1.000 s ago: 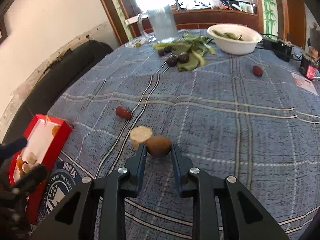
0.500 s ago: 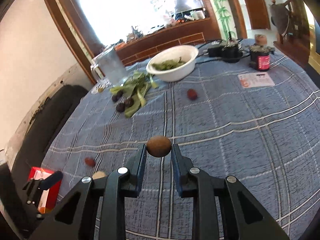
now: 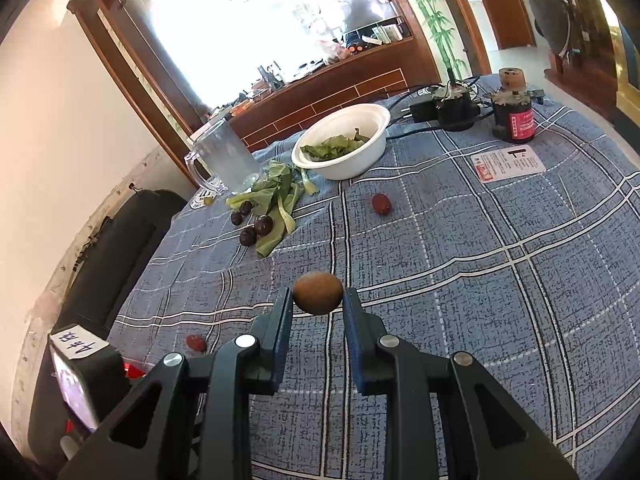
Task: Organize fruits
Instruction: 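Lower the left tool onto the beige cylinder piece and close it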
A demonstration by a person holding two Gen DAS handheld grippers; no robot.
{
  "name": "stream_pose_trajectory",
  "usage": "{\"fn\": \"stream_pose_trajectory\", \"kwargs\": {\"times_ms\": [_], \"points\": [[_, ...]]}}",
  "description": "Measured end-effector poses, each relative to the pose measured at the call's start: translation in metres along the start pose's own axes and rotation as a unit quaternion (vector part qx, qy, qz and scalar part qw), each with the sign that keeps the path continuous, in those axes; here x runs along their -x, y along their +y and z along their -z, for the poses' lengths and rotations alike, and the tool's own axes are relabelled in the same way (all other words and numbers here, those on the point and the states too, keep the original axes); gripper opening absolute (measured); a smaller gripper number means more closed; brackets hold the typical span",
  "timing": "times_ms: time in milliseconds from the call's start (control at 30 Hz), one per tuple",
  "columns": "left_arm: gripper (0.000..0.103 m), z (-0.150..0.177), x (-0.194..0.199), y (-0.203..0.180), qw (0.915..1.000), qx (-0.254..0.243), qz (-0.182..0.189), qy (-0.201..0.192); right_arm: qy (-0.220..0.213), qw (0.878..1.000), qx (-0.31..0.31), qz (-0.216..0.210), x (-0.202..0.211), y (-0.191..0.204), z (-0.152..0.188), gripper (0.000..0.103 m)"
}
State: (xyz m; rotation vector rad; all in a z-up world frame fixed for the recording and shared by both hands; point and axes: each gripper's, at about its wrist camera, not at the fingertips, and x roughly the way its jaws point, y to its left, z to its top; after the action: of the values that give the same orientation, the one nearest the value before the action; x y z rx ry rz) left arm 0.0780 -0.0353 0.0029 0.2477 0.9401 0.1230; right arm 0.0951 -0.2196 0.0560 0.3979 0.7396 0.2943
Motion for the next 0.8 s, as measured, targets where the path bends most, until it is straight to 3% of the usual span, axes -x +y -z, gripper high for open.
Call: {"fn": "stream_pose_trajectory", "kwargs": {"times_ms": [167, 267, 467, 800], "points": [[0.051, -0.004, -0.002, -0.001, 0.9998, 0.008, 0.019, -0.001, 0.006, 1.0, -0.018, -0.013, -0.001, -0.004, -0.003, 0.025], [0.035, -0.003, -0.001, -0.005, 0.9995, 0.006, 0.031, -0.006, 0.016, 0.999, -0.027, -0.022, -0.004, -0.005, -0.003, 0.025], [0.03, -0.002, 0.0, -0.01, 0.9997, 0.009, 0.019, -0.01, 0.007, 0.999, -0.029, -0.015, -0.001, -0.006, -0.003, 0.025], [0.03, 0.004, 0.006, -0.011, 0.9994, 0.031, 0.002, -0.018, 0.003, 1.0, -0.014, -0.015, -0.002, 0.007, -0.002, 0.024]]}}
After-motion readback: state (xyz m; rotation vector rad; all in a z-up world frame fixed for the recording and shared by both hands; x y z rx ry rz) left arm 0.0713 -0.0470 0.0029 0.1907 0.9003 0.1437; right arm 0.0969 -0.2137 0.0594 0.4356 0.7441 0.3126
